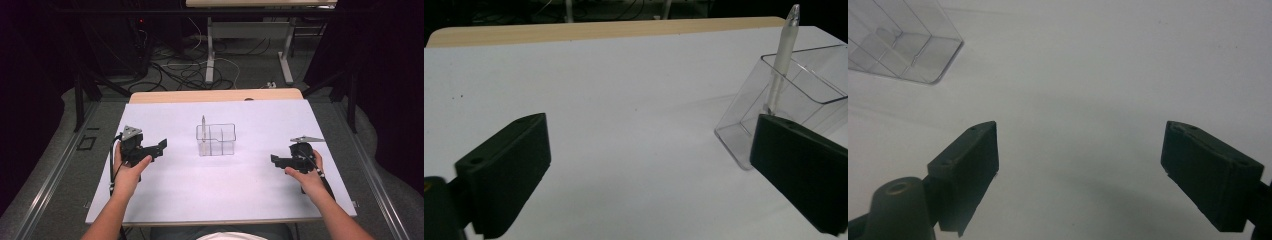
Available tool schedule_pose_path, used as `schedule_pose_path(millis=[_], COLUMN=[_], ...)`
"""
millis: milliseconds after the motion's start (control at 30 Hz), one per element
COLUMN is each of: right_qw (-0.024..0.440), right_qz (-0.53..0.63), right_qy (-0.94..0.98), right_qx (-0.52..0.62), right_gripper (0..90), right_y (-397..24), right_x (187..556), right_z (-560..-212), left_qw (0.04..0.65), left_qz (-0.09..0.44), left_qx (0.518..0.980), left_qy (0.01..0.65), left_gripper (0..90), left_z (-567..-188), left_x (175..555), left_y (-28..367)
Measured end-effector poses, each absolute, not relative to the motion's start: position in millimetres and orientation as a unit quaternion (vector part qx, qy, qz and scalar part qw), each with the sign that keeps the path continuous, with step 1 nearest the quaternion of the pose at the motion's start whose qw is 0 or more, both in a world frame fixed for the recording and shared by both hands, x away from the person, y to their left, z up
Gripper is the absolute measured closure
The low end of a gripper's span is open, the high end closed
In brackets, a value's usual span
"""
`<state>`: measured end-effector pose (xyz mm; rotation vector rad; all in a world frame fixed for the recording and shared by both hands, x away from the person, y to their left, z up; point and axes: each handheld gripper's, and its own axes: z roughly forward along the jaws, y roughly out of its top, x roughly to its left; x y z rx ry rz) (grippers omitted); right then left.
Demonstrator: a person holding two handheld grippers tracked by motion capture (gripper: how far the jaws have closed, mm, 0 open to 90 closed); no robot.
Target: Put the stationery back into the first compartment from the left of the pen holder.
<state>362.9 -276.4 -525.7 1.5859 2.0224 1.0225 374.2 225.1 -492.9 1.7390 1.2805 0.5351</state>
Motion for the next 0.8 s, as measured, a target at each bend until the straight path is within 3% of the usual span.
schedule_pose_path(millis=[633,800], right_qw=[0.187,0.188], right_qz=[0.362,0.362], right_qy=[0.720,0.721], right_qx=[0.562,0.561], right_gripper=[14.9,14.9], right_y=[-277,-277], right_x=[364,364], right_z=[-526,-526], left_qw=[0.401,0.401], left_qz=[0.218,0.215], left_qx=[0.759,0.756], left_qy=[0.465,0.471], left_gripper=[0.1,0.1], left_z=[-524,-528], left_x=[361,362], left_y=[241,240])
